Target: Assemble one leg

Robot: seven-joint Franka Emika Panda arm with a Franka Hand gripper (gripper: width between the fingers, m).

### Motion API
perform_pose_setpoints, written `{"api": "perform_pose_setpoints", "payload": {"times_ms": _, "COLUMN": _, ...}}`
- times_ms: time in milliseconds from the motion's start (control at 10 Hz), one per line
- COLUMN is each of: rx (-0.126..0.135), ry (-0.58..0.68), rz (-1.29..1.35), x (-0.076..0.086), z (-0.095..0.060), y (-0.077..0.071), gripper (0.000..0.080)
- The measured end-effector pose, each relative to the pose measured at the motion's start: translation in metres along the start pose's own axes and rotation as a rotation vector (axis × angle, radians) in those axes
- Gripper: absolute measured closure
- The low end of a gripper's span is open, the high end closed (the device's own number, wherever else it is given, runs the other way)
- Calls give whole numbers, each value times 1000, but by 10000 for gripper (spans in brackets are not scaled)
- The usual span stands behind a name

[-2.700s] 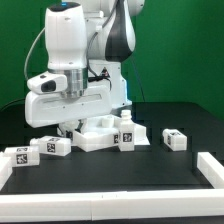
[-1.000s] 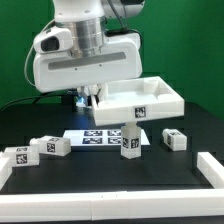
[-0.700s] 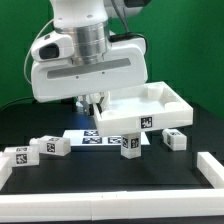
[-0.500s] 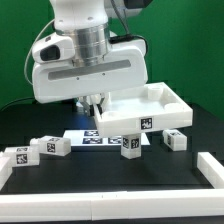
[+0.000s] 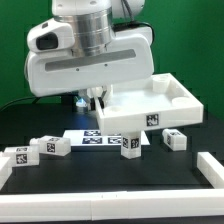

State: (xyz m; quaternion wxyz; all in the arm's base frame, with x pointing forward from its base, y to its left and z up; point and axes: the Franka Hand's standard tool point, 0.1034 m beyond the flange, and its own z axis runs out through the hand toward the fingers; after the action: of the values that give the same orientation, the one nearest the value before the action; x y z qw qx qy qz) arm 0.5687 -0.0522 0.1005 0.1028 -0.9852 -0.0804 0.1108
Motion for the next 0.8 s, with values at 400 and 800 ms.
{"api": "perform_pose_setpoints", "payload": {"times_ms": 400, "rx": 5, "ry": -1, "rz": 9, "x": 4, "z": 5, "y": 3, "gripper": 751}}
{"api": "perform_pose_setpoints", "payload": {"times_ms": 800, "rx": -31, "ry": 9, "rz": 168, "x": 16, "z": 33, "y": -1, "gripper": 751}}
